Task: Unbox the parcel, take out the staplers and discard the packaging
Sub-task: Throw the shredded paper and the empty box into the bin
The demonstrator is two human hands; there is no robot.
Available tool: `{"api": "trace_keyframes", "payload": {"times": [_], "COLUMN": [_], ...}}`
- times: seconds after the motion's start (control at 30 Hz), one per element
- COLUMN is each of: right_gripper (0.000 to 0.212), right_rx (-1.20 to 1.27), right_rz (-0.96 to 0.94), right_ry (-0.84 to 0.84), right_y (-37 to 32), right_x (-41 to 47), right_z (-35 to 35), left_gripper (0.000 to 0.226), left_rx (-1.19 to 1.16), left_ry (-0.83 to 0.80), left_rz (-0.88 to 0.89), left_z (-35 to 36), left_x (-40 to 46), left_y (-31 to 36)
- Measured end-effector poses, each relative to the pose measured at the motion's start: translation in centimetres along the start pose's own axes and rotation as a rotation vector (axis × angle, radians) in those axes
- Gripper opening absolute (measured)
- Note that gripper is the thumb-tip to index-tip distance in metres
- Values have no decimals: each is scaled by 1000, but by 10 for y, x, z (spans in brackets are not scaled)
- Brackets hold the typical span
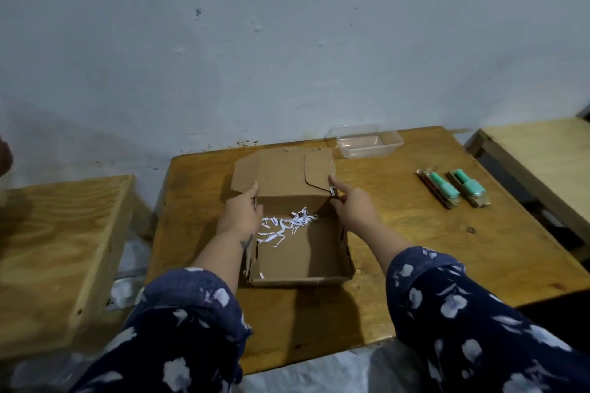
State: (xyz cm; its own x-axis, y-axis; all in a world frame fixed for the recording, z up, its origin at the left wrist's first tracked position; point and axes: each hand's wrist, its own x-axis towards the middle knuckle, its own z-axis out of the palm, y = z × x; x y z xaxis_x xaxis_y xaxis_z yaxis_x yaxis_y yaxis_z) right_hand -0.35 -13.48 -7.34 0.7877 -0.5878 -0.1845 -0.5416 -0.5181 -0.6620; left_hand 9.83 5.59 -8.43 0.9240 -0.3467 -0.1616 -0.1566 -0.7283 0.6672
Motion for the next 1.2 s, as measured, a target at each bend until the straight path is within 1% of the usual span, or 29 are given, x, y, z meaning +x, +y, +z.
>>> {"api": "trace_keyframes", "payload": {"times": [0.17,0.3,0.47,0.6,0.73,0.83,0.97,1.07,1.13,1.2], "right_gripper": [52,53,52,52,51,52,53,54,56,58], "right_rx": [43,44,67,89,100,102,139,208,249,307], "right_rz": [61,103,221,319,442,555,669,801,882,944], "right_ry": [175,272,393,479,559,592,578,539,519,502], "right_y": [43,100,197,288,370,422,478,515,543,574], "right_x": [-17,-41,-95,-158,-211,-248,-287,-302,-306,-304], "right_z": [-60,-121,-199,-253,-288,-289,-264,-231,-200,-163], "left_gripper": [57,57,58,58,59,60,58,58,57,58], "left_rx": [-14,-24,-48,-34,-41,11,151,257,319,373], "left_ry": [-48,-139,-258,-372,-496,-586,-684,-772,-840,-894], "left_rz": [127,239,348,446,497,510,526,539,558,540], "left_z": [37,86,170,248,325,376,433,477,512,550], "left_x": [-6,-28,-82,-146,-205,-244,-281,-289,-288,-283], "left_y": [66,129,214,272,316,326,316,296,275,248]}}
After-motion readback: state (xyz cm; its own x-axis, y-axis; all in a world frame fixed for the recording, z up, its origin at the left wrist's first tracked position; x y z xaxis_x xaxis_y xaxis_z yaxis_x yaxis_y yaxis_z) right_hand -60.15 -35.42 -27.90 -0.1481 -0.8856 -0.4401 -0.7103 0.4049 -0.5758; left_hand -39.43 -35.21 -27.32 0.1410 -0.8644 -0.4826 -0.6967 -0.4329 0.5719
